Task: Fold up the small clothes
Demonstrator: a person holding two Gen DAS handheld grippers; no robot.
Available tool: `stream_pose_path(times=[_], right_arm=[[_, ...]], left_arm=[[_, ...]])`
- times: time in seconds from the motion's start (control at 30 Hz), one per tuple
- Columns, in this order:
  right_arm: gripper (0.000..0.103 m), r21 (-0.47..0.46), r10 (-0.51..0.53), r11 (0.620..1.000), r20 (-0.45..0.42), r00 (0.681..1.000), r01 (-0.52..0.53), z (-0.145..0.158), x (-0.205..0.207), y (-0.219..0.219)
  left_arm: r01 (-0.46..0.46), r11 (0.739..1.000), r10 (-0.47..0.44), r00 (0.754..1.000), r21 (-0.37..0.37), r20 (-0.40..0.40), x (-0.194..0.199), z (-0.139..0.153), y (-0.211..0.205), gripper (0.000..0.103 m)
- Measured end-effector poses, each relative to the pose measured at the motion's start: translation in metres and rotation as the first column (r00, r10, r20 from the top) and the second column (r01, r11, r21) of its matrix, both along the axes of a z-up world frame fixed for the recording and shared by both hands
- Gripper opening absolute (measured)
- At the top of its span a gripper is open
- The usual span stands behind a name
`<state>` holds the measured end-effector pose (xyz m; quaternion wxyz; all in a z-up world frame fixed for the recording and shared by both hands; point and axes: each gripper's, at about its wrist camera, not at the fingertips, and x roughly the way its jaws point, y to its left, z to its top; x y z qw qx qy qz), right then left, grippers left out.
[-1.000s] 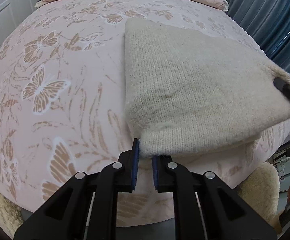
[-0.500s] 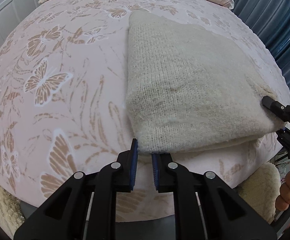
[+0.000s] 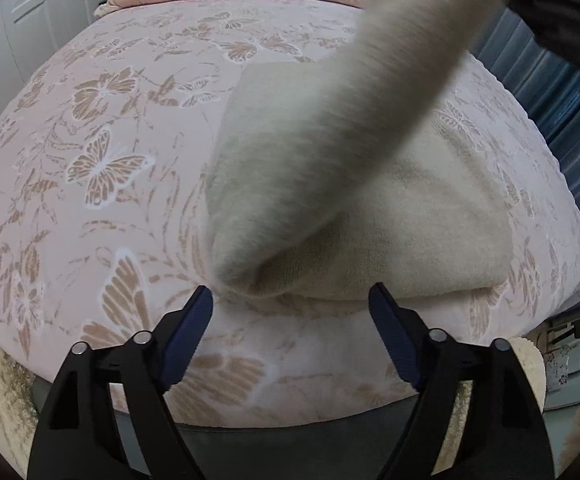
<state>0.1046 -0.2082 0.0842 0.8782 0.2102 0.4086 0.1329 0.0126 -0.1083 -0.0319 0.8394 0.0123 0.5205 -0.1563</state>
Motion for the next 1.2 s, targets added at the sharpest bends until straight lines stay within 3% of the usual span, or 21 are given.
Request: stream_pose_path(times=[0.13,0.2,0.23,0.37,0.43,0.5,0.6,0.67,0.73,0.77,0.8,0.83,0.87,0.97,1.07,1.13,1.2], right_arm=[[0.017,-0.028,0.088,0.996,-0.024,0.996,-0.089,-0.007,0.008,0.055],[0.017,-0.018,0.102,0.994,-0.042,0.994,-0.103,-0.010,0.010,0.069],[0.017,-0.025,0.105,0.994,-0.042,0.994,-0.106,-0.011,0.010,0.074],[0.016,0.007,0.105,0.994,-0.033,0.994,-0.105,-0.005,0.010,0.074],[0.016,0.037,0.072,0.997,0.017,0.997,-0.073,0.008,0.000,0.053],[0.016,0.124,-0.007,0.992,0.063,0.998,-0.001,0.019,-0.019,0.007],[0.016,0.197,-0.206,0.962,0.067,0.976,0.189,0.007,-0.065,-0.087],[0.016,0.166,-0.352,0.920,-0.052,0.935,0.355,-0.042,-0.096,-0.150],[0.016,0.060,-0.408,0.899,-0.251,0.878,0.434,-0.121,-0.110,-0.190],[0.016,0.054,-0.415,0.886,-0.348,0.841,0.460,-0.162,-0.120,-0.202],[0.018,0.188,-0.424,0.845,-0.333,0.842,0.500,-0.177,-0.137,-0.212],[0.019,0.291,-0.432,0.805,-0.309,0.847,0.517,-0.178,-0.148,-0.217],[0.021,0.314,-0.442,0.792,-0.295,0.847,0.523,-0.174,-0.154,-0.218],[0.029,0.242,-0.458,0.821,-0.261,0.850,0.517,-0.161,-0.155,-0.209],[0.031,0.209,-0.489,0.822,-0.221,0.844,0.530,-0.148,-0.162,-0.208],[0.038,0.128,-0.532,0.822,-0.177,0.828,0.555,-0.135,-0.171,-0.212],[0.045,0.091,-0.537,0.828,-0.151,0.830,0.553,-0.125,-0.168,-0.213]], left_arm=[[-0.167,0.980,0.167,0.986,-0.104,-0.003,-0.002,0.003,0.026,0.085],[-0.279,0.940,0.275,0.960,-0.193,-0.048,0.001,-0.003,0.046,0.086],[-0.321,0.928,0.315,0.947,-0.189,-0.061,0.003,-0.008,0.051,0.086],[-0.376,0.903,0.363,0.926,-0.206,-0.098,0.011,-0.017,0.057,0.085],[-0.396,0.886,0.380,0.918,-0.241,-0.113,0.016,-0.017,0.059,0.078],[-0.364,0.896,0.347,0.931,-0.254,-0.110,0.022,-0.016,0.055,0.056],[-0.325,0.921,0.307,0.945,-0.216,-0.112,0.031,-0.017,0.046,0.036],[-0.317,0.920,0.294,0.947,-0.230,-0.130,0.033,-0.021,0.048,0.036],[-0.285,0.937,0.265,0.957,-0.203,-0.120,0.034,-0.025,0.041,0.036],[-0.261,0.947,0.243,0.963,-0.189,-0.116,0.034,-0.030,0.035,0.036],[-0.247,0.954,0.230,0.966,-0.168,-0.116,0.033,-0.034,0.030,0.036],[-0.239,0.958,0.221,0.967,-0.157,-0.125,0.032,-0.039,0.025,0.036],[-0.237,0.958,0.216,0.967,-0.160,-0.136,0.029,-0.041,0.022,0.036],[-0.197,0.974,0.188,0.978,-0.108,-0.089,0.023,-0.033,0.020,0.036],[-0.127,0.987,0.121,0.990,-0.096,-0.068,0.017,-0.025,0.026,0.043],[-0.086,0.989,0.078,0.995,-0.118,-0.068,0.010,-0.015,0.033,0.051],[-0.050,0.988,0.043,0.998,-0.143,-0.049,0.003,-0.002,0.040,0.069]])
